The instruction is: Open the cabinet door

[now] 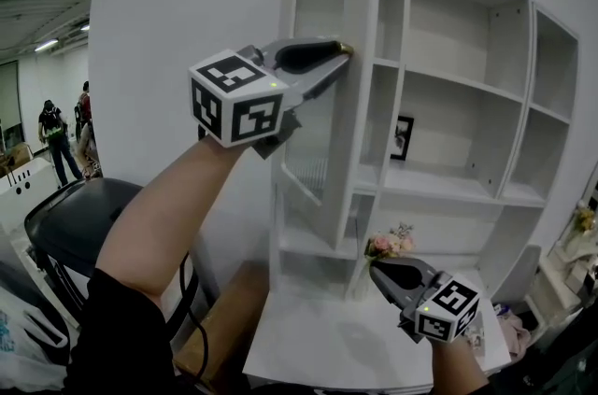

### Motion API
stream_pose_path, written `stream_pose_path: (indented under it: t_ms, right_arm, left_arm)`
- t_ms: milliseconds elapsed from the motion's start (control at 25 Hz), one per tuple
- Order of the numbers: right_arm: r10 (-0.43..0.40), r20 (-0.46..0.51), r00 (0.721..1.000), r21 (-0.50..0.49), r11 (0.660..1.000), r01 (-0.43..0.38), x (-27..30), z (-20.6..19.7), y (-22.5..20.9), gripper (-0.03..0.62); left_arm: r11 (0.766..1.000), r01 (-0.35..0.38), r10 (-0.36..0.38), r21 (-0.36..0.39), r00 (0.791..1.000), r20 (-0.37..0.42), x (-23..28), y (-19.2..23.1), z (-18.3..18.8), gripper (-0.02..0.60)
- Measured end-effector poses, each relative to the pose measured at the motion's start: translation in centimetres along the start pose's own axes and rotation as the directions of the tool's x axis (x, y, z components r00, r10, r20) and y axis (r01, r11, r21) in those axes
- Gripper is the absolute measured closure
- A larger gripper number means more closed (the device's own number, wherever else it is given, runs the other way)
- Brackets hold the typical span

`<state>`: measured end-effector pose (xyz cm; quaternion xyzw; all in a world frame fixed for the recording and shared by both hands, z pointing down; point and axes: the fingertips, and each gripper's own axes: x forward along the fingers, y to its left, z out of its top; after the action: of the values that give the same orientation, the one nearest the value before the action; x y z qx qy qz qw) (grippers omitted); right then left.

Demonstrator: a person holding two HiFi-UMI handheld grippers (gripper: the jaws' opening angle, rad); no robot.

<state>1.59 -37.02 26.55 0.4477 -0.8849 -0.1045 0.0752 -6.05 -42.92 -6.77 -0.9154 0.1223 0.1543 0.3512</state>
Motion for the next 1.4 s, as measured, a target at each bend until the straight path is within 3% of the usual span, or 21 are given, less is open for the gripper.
stream_pose_path:
  t_ms: [640,1080,1400]
  right_arm:
    - [0.035,0.009,0.999,0.003,0.999,-0.035,2.7,0.8,5.1,0.591]
    - [-0.015,0.003,1.0,0.073,0.997,0.015,2.1,-1.2,5.8,0.591]
    - [-0.045,-0.002,0.999,0.08,0.996,0.045,2.0,-1.8,6.3,0.591]
  left_arm:
    - [0.996,0.027,-0.023,-0.084,0.998,0.055,-8.1,2.9,1.9,0.492]
    - [0.983,0.068,-0.047,-0.173,0.991,0.122,-10.8,4.8,1.8,0.491]
    - [0.967,0.053,-0.01,-0.249,0.985,0.173,-14.8,7.4,1.6,0.48]
